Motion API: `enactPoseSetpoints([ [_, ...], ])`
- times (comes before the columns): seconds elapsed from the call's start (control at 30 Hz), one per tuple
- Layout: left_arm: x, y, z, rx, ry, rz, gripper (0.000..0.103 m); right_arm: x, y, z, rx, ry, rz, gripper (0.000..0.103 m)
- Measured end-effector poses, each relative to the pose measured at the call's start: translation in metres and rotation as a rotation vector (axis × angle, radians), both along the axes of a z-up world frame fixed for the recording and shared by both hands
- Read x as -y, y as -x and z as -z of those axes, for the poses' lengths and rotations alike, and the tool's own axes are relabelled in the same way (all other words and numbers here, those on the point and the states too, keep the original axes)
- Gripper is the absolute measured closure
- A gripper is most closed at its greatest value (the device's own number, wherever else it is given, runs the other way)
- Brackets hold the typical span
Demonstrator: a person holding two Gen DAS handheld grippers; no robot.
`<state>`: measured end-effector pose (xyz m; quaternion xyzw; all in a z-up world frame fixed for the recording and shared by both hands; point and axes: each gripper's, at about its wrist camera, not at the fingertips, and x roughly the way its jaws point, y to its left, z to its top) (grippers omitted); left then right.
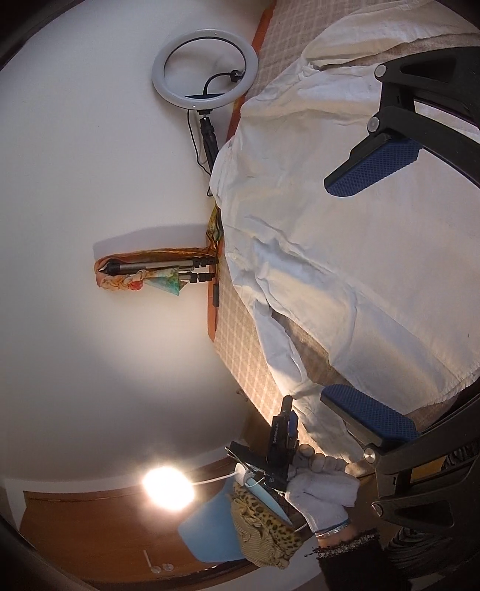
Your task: Fold small clothes
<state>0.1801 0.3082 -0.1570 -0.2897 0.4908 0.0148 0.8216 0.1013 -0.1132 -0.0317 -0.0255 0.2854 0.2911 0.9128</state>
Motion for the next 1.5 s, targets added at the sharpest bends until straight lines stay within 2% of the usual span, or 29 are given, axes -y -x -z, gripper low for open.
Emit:
enactPoseSetpoints([
  [0.03,0.002,-0.001,0.001,-0.001,0.007,0.003,0.073,0.001,0.000,-0.001,0.004,0.001,0.003,0.000],
  [0.07,0.003,-0.002,0.001,-0.001,0.011,0.007,0.080,0.001,0.000,-0.002,0.009,0.002,0.005,0.000],
  [0.1,0.007,-0.003,0.000,0.001,0.009,0.020,0.092,0.001,0.001,-0.003,0.013,0.003,0.004,0.000],
  [0.13,0.010,-0.004,-0.001,0.005,-0.009,0.026,0.098,0.001,0.002,-0.004,0.016,0.003,0.002,0.000],
  [0.2,0.016,-0.004,-0.007,0.029,-0.035,0.043,0.101,0.001,0.005,-0.005,0.022,0.007,-0.004,0.000],
  [0.3,0.025,-0.004,-0.021,0.075,-0.048,0.057,0.103,0.000,0.008,-0.005,0.038,0.023,-0.006,0.000],
  [0.43,0.043,-0.003,-0.041,0.128,-0.028,0.079,0.103,-0.001,0.012,-0.006,0.059,0.040,0.003,0.000],
  [0.63,0.111,-0.010,-0.074,0.208,-0.019,0.218,0.103,0.002,0.012,-0.009,0.064,0.030,0.017,0.000],
  [0.73,0.153,-0.014,-0.080,0.214,0.003,0.308,0.103,0.004,0.014,-0.010,0.069,0.031,0.022,0.000],
  [0.8,0.184,-0.016,-0.081,0.211,-0.028,0.378,0.103,0.007,0.015,-0.012,0.081,0.037,0.032,0.000],
  [0.9,0.216,-0.015,-0.074,0.186,-0.053,0.427,0.103,0.015,0.015,-0.013,0.086,0.038,0.051,0.000],
  [0.97,0.232,-0.013,-0.069,0.166,-0.098,0.455,0.103,0.021,0.014,-0.014,0.082,0.037,0.063,0.000],
  [1.0,0.237,-0.012,-0.067,0.155,-0.110,0.471,0.096,0.023,0.013,-0.013,0.080,0.037,0.069,0.000],
  [1.03,0.241,-0.010,-0.066,0.145,-0.106,0.484,0.075,0.026,0.012,-0.013,0.075,0.037,0.076,0.000],
  [1.1,0.244,0.000,-0.067,0.143,-0.078,0.492,0.051,0.031,0.010,-0.011,0.061,0.033,0.083,0.000],
  [1.23,0.247,0.025,-0.082,0.181,-0.094,0.525,0.051,0.039,0.002,-0.006,0.030,0.032,0.102,0.000],
  [1.33,0.226,0.055,-0.099,0.235,-0.102,0.497,0.051,0.042,-0.003,-0.001,0.006,0.035,0.112,0.000],
  [1.43,0.184,0.074,-0.107,0.276,-0.181,0.360,0.049,0.043,-0.007,0.004,-0.018,0.033,0.114,0.000],
  [1.5,0.153,0.078,-0.101,0.251,-0.212,0.258,0.049,0.041,-0.011,0.008,-0.042,0.028,0.111,0.000],
])
